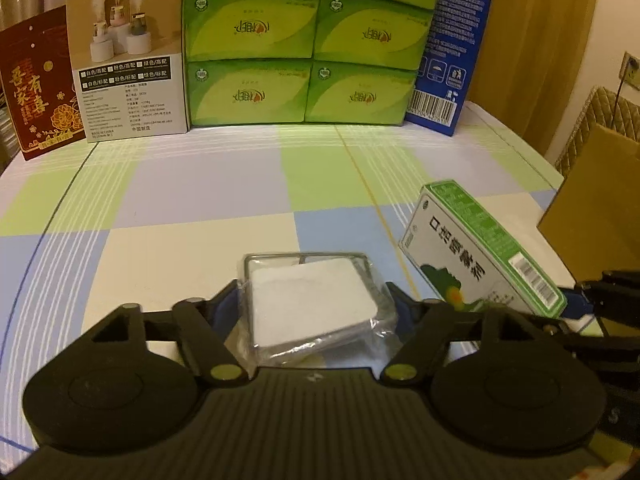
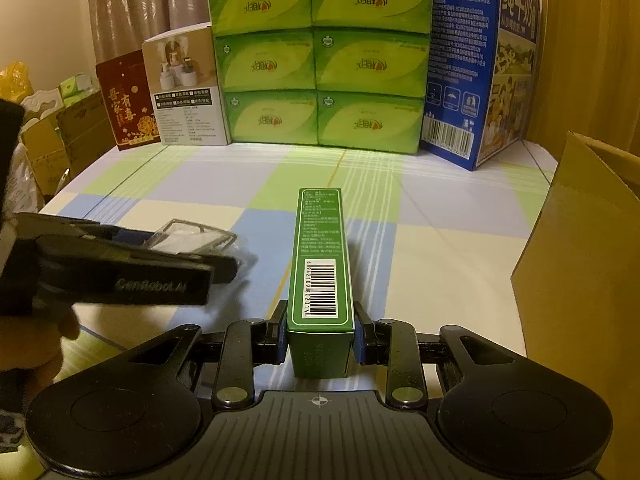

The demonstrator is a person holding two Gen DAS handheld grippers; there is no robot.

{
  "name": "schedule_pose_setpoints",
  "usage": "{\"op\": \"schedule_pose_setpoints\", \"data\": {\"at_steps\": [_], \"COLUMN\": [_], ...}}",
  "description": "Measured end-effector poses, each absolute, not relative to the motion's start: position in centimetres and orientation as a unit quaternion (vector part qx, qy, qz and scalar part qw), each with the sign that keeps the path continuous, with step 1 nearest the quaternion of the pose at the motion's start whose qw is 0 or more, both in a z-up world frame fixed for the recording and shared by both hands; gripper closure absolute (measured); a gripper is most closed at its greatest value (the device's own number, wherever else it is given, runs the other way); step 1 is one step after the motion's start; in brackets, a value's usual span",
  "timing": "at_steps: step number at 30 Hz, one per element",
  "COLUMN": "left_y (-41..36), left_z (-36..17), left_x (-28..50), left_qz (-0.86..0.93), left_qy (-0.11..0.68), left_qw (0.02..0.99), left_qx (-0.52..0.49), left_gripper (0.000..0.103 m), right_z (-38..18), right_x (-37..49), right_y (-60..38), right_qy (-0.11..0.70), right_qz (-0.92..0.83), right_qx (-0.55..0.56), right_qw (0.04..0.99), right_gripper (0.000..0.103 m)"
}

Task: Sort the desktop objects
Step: 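Grasp the clear plastic-wrapped tray with the left gripper and lift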

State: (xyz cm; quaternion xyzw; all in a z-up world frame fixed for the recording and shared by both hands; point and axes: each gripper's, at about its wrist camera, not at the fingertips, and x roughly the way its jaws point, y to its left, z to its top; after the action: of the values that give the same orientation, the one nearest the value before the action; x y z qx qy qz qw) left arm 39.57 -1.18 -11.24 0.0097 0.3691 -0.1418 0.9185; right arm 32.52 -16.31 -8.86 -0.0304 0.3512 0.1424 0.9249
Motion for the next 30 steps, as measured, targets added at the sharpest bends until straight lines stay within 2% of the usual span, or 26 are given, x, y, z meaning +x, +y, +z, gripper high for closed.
{"op": "schedule_pose_setpoints", "data": {"at_steps": [9,19,30], "left_y": [-0.4,1.1,1.3], "left_z": [-10.4,-8.0,-6.3], "left_x": [34.2,25.1,16.2], "left_qz": [-0.146,-0.147,-0.135], "left_qy": [0.398,0.406,0.410], "left_qw": [0.905,0.901,0.902], "left_qx": [0.038,0.049,-0.010], "left_gripper": [0.039,0.039,0.039], "right_z": [-7.9,-4.8,-6.7], "right_x": [29.6,21.1,13.5], "right_y": [-16.1,-16.6,-18.2], "right_qy": [0.364,0.356,0.410], "right_qz": [0.153,0.168,0.166], "right_qx": [-0.014,0.002,-0.027], "right_qw": [0.918,0.919,0.896], "right_gripper": [0.076,0.076,0.075]}}
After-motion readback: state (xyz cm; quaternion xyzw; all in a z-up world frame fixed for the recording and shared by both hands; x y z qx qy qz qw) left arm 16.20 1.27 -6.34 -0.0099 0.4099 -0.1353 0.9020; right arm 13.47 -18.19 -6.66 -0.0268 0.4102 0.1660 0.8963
